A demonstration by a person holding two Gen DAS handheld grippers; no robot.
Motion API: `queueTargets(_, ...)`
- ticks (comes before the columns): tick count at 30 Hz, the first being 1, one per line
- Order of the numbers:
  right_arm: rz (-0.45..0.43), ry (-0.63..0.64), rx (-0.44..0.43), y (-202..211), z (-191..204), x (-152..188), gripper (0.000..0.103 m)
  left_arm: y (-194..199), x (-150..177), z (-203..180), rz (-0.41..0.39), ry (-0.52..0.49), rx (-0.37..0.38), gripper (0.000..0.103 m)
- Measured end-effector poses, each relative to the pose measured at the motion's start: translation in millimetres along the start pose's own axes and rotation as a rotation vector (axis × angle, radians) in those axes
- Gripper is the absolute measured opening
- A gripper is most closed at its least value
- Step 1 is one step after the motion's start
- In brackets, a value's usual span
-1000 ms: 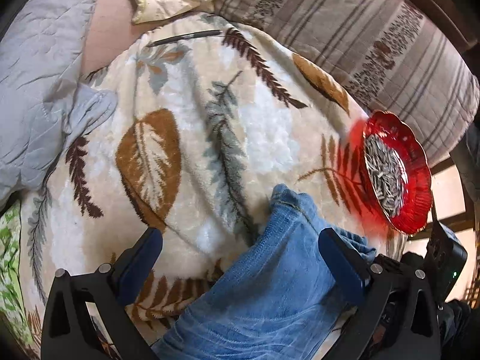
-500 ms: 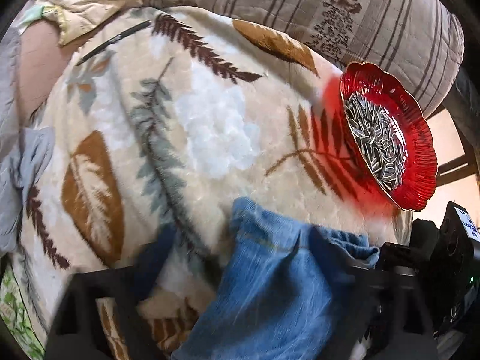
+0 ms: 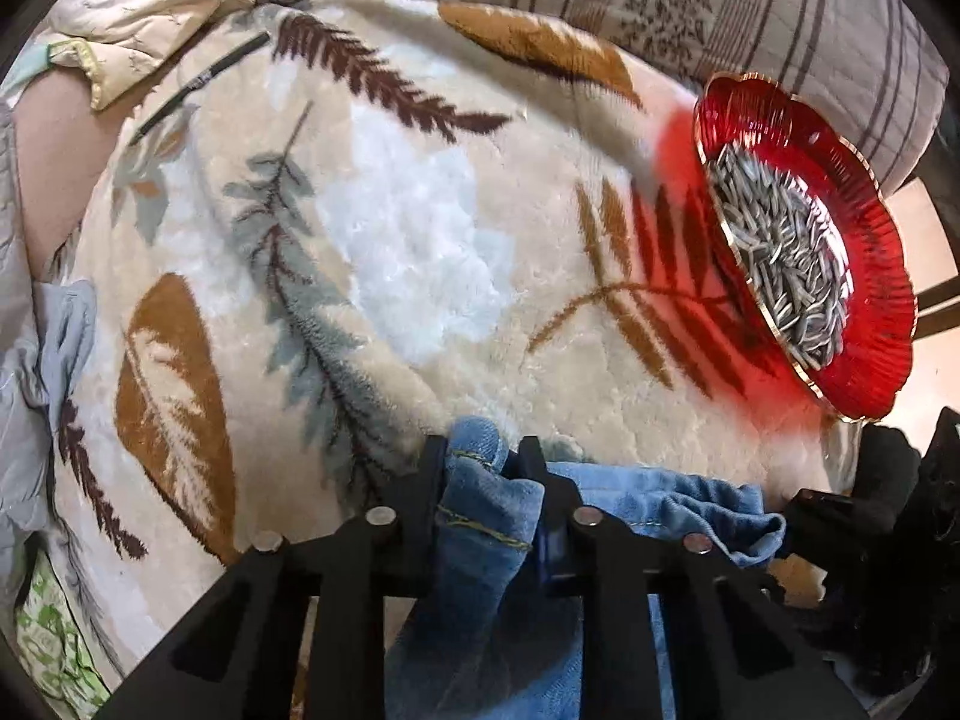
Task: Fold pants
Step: 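Grasp the leg hems with the right gripper while the left gripper grasps the hem edge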
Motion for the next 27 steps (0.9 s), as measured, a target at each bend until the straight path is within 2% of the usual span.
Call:
queueTargets(3, -0.021, -0.007, -0.006, 5, 1, -3, 0.018, 19, 2, -2, -0.057, 0.019, 0.001, 0.020)
queueTargets(5, -0.066, 0.003, -0.012, 14, 5, -7, 0.017, 38, 5, -4, -0.105, 0.043, 0.036, 0.017)
queueTargets(11, -0.199, 0.137, -0.018, 54, 34, -12, 0.016, 104, 20, -7, -0.290, 0.071, 0.085, 0.016)
queueTargets(13, -0.243, 0.193, -0.024, 68, 47, -13, 0.016, 121, 27, -3, -0.347, 0.108, 0.094, 0.015)
queueTargets(19, -0.374, 0.388, -0.050, 106, 98, 0, 0.015, 166, 65, 23, -0.491, 0.230, 0.202, 0.015)
queueTargets(21, -0.403, 0.456, -0.067, 113, 117, 8, 0.014, 174, 86, 36, -0.515, 0.273, 0.220, 0.015)
queueTargets(24, -0.424, 0.575, -0.111, 118, 150, 32, 0.014, 169, 131, 61, -0.492, 0.360, 0.199, 0.016)
queueTargets(27, -0.371, 0.710, -0.160, 106, 181, 70, 0.014, 156, 173, 85, -0.441, 0.456, 0.170, 0.016)
Point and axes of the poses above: each gripper's, at about its wrist camera, not at the fingertips, and y roughly against the way its jaws point, z to its left, x to its underside, the point moved 4 cm from there along -y, roughly the way its jaws point, and after that the axes turned 15 degrees about -z, right-handed, at the moved point
